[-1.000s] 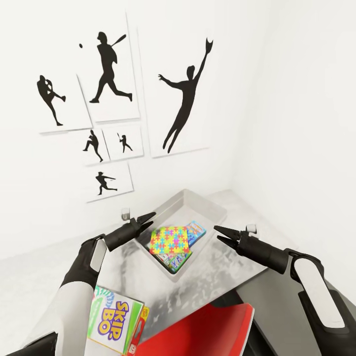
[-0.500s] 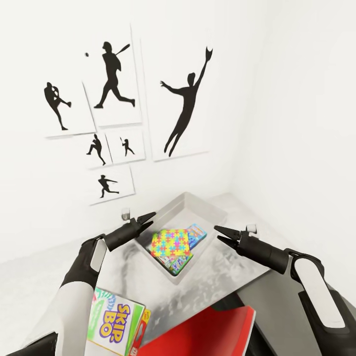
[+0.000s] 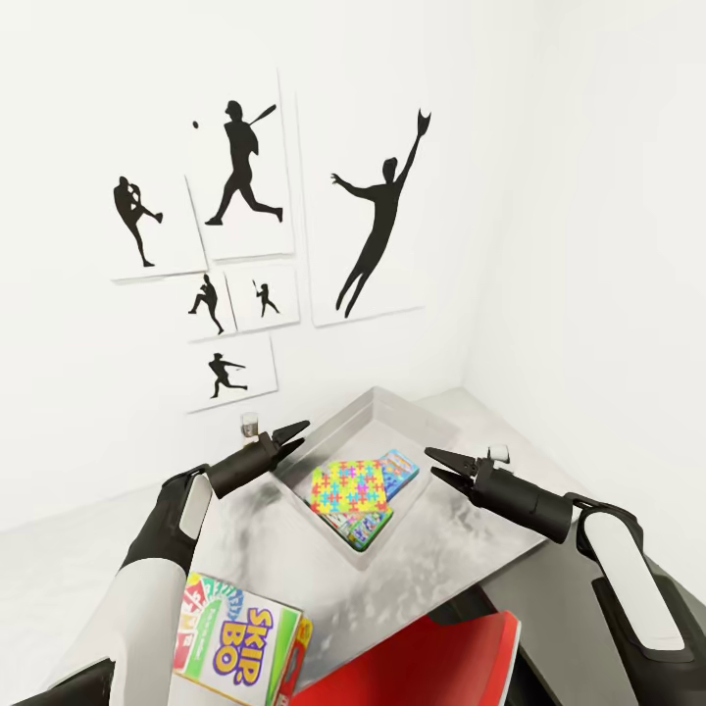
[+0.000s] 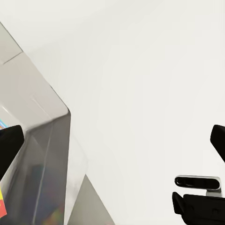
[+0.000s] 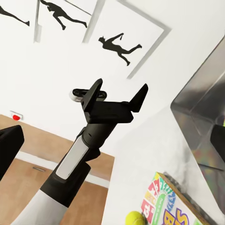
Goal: Put all the toys in the child's room - the three board games (two on the bed and one on the table), the two jigsaw puzzles on the table, and the tennis ball on the table - inside the toy box on the table in the child's room.
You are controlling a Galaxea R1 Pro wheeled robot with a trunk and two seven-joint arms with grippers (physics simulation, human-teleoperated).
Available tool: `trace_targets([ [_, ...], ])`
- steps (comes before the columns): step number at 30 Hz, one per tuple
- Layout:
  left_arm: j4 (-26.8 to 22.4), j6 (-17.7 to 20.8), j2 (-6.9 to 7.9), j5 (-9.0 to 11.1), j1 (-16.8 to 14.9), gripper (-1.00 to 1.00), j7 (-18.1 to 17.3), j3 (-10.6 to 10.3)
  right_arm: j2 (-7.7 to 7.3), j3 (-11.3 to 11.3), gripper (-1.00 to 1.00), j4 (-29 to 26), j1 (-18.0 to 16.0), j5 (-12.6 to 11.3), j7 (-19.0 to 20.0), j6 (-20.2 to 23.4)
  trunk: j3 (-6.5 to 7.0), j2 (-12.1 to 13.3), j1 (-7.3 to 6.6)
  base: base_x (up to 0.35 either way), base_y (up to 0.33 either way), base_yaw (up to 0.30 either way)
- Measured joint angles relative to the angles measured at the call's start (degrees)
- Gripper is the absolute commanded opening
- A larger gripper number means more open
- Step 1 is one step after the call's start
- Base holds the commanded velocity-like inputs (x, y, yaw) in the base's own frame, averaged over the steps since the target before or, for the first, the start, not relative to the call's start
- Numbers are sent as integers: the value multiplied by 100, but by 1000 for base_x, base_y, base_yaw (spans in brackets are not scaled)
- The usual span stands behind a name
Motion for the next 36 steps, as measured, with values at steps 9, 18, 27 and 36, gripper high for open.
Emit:
trace_targets([
  [9,1,0,1,4,1,100,1,-2,7,5,100,-1,0,2,-9,1,85,1,1,-62,-122,38],
  [18,0,6,1,3,1,100,1,-1,10,6,100,0,0,2,-10,1,167,1,1,-138,-217,129],
  [27,0,14,1,1,0,100,0,5,10,4,100,0,0,1,-10,0,209,0,2,-136,-32,81],
  [36,-2,9,1,-2,1,100,-1,9,9,4,100,2,1,0,-9,0,227,1,1,-125,55,138],
])
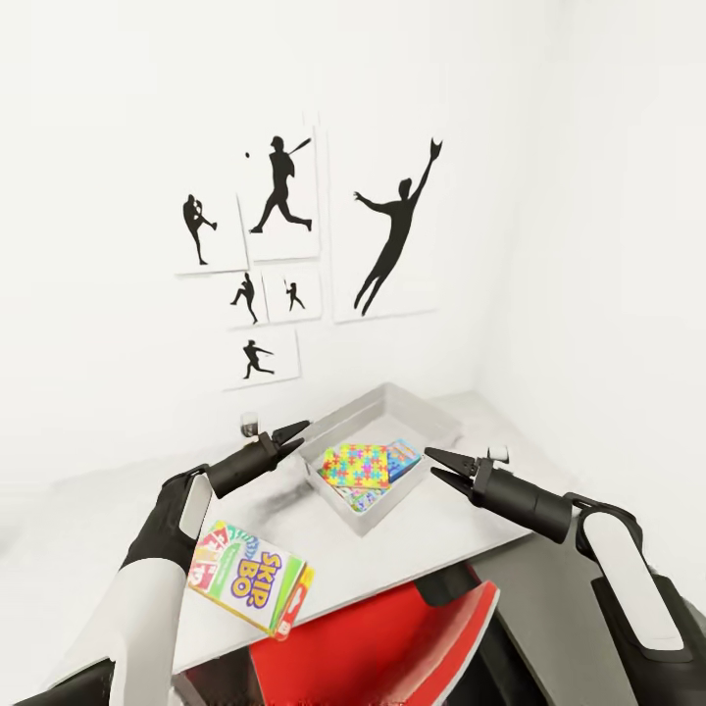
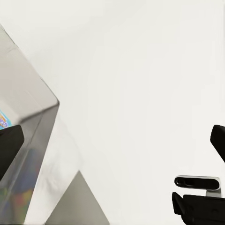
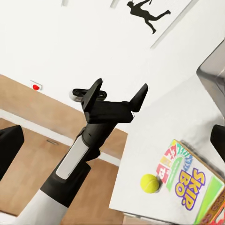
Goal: Put all the toys in the child's room - the three board games (two on the bed and one on the table), the two jigsaw puzzles on the table, and the tennis ball on the table - inside the toy box on the table in the child's room.
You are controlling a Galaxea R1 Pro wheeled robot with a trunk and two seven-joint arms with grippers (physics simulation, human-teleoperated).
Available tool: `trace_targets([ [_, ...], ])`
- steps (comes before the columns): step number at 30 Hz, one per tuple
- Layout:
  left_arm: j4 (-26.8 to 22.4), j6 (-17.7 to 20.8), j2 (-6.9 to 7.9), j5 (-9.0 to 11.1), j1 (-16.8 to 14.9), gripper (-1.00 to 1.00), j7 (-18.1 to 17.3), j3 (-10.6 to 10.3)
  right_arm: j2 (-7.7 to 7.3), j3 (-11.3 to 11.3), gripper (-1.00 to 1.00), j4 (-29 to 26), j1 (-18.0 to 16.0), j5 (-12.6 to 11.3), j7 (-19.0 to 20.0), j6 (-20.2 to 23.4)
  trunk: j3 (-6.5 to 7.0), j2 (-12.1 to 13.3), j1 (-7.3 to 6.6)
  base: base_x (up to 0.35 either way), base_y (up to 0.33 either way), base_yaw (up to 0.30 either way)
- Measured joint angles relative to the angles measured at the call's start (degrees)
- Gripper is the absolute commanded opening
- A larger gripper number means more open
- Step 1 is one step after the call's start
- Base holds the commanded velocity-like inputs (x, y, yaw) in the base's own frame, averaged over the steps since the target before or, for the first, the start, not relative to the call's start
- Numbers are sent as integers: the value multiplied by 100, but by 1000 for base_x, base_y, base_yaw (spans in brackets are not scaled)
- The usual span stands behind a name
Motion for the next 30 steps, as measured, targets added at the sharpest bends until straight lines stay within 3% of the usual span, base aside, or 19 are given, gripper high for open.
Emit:
trace_targets([
  [20,2,5,14,-1,-1,100,1,10,-11,-7,100,-2,-1,2,0,0,8,0,-1,-13,5,22],
  [28,2,78,320,1,-1,100,-23,8,-23,-7,100,-2,1,5,-5,0,8,0,-1,0,0,0],
  [30,1,169,477,-8,1,100,-94,9,-25,-7,100,-2,0,7,-10,-4,8,0,-1,0,0,0],
])
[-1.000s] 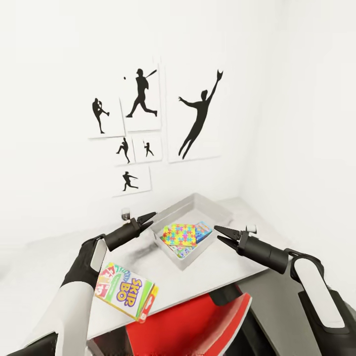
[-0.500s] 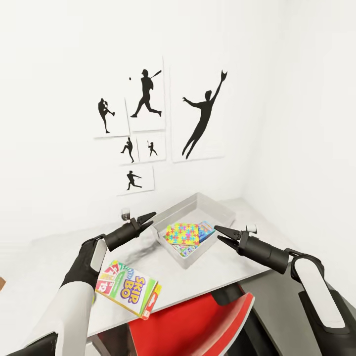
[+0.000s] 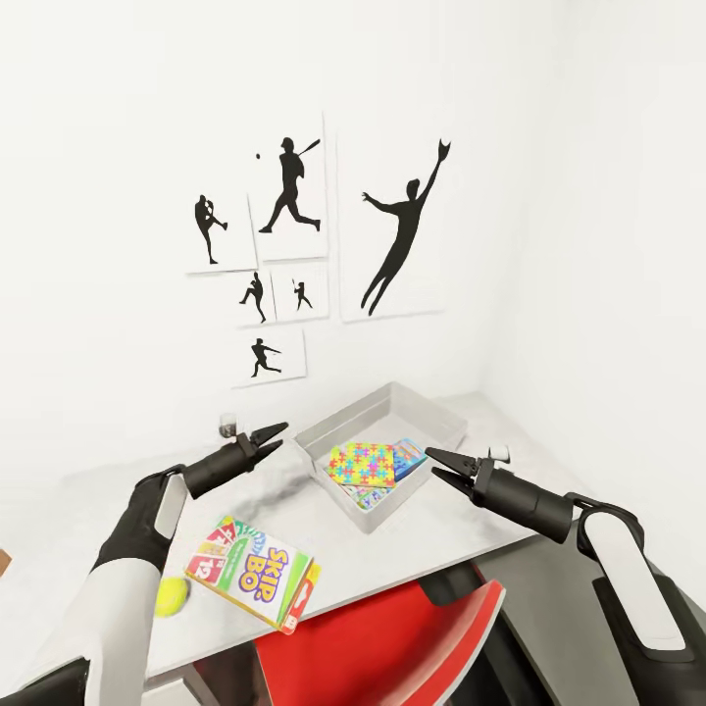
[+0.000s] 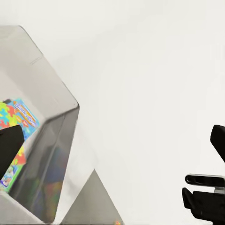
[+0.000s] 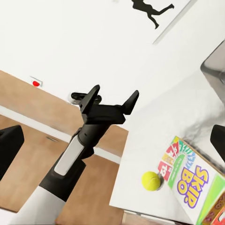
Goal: Put all the toys in the child's room - the three board games (two on the bed and one on the table), the two jigsaw puzzles on the table, and the tennis ball on the table - inside the toy box on the table in the child's room.
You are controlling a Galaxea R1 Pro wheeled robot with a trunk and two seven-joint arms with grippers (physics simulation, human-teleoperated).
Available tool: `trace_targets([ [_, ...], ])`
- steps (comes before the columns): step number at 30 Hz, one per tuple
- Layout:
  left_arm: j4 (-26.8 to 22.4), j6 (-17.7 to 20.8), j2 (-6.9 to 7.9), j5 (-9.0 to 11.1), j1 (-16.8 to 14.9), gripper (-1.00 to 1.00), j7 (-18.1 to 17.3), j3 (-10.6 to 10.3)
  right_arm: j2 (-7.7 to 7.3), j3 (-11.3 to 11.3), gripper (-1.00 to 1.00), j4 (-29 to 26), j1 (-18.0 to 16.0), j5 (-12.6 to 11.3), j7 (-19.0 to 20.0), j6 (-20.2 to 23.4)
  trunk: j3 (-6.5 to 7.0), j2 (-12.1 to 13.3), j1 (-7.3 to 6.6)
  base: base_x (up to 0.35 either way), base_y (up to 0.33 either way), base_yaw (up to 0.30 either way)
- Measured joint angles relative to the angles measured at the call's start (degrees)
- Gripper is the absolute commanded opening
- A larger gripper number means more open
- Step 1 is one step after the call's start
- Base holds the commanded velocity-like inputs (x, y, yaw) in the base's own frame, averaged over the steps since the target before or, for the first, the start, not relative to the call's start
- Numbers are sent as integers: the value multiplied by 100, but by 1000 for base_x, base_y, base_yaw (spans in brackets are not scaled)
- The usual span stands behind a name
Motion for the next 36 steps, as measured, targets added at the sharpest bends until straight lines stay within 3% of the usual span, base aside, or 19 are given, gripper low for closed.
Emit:
trace_targets([
  [3,-1,163,396,-13,24,100,-271,-8,-7,-2,100,0,-1,2,-6,-10,0,0,0,0,0,0],
  [8,-1,252,846,-20,156,100,-637,-16,-21,-7,100,0,-1,0,-4,-13,0,0,0,0,0,1],
  [13,-2,313,1403,-21,391,100,-1110,-17,-20,-2,100,1,-2,-4,0,-13,0,0,0,-1,0,106],
  [15,-2,318,1550,-28,443,100,-1251,-15,-10,0,100,2,-1,-4,-1,-13,0,0,0,-32,0,226],
  [21,-1,322,1714,-15,498,100,-1447,-17,19,2,100,1,0,-6,-7,-13,0,0,0,-47,0,164],
  [36,-1,322,1737,-15,503,100,-1475,13,32,8,100,1,0,3,-31,-30,0,1,2,-119,38,7],
])
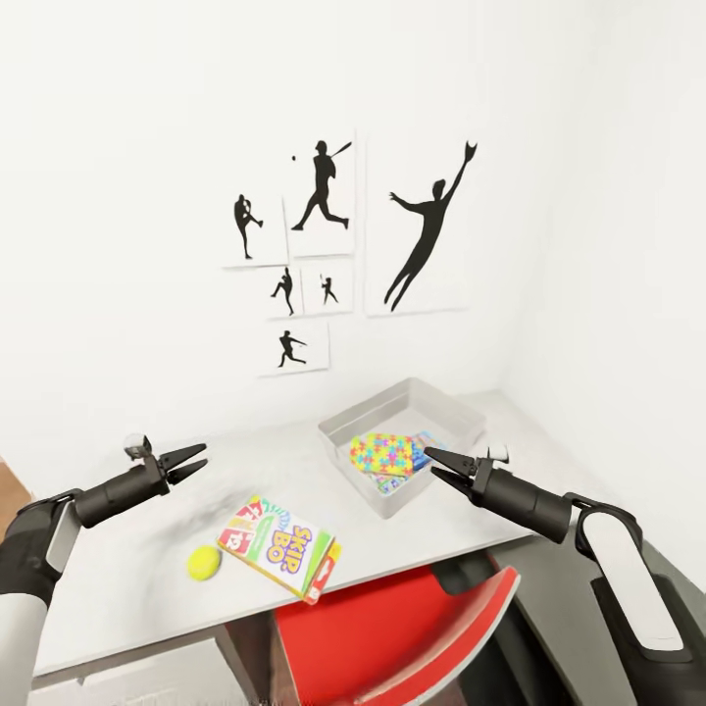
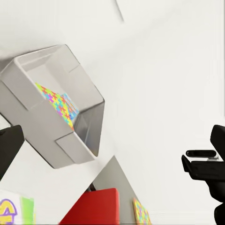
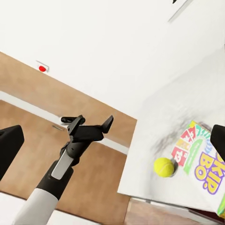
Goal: Put all the toys in the child's room - the three board games (two on the bed and one on the table), the two jigsaw puzzles on the table, and the tennis ball on the table - inside the toy box on the table in the child's room.
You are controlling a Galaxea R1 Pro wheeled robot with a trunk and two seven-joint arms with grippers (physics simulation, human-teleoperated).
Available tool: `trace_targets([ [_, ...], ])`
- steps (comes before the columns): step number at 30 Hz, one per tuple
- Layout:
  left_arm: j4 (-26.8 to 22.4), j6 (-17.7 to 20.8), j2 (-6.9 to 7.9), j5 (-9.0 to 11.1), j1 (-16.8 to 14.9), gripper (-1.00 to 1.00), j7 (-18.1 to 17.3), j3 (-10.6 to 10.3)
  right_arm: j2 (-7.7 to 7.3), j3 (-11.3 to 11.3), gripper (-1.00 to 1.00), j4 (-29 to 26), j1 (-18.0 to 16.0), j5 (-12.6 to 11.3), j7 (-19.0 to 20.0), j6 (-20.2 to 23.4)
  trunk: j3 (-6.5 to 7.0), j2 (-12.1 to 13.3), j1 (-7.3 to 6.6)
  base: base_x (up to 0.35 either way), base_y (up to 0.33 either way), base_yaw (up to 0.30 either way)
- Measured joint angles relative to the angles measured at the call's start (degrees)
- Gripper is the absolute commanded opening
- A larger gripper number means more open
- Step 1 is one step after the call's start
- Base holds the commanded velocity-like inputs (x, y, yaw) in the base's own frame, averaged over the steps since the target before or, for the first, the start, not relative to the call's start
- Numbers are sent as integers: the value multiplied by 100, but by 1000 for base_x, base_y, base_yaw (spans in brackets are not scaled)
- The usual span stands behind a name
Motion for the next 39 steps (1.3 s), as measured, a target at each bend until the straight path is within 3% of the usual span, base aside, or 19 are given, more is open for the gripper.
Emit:
trace_targets([
  [9,-2,0,4,-5,1,100,1,4,5,15,100,1,0,0,-2,-2,0,0,-1,-219,167,151],
  [23,-1,-12,5,5,2,100,2,12,10,29,100,1,2,8,-15,-5,0,0,-2,-24,23,283],
  [30,-1,-20,5,5,1,100,2,13,10,31,100,1,1,50,-393,-3,0,0,-2,-3,4,258],
  [39,0,-30,6,-1,-6,100,2,12,15,38,100,0,3,51,-637,-4,0,0,-2,-51,122,41],
])
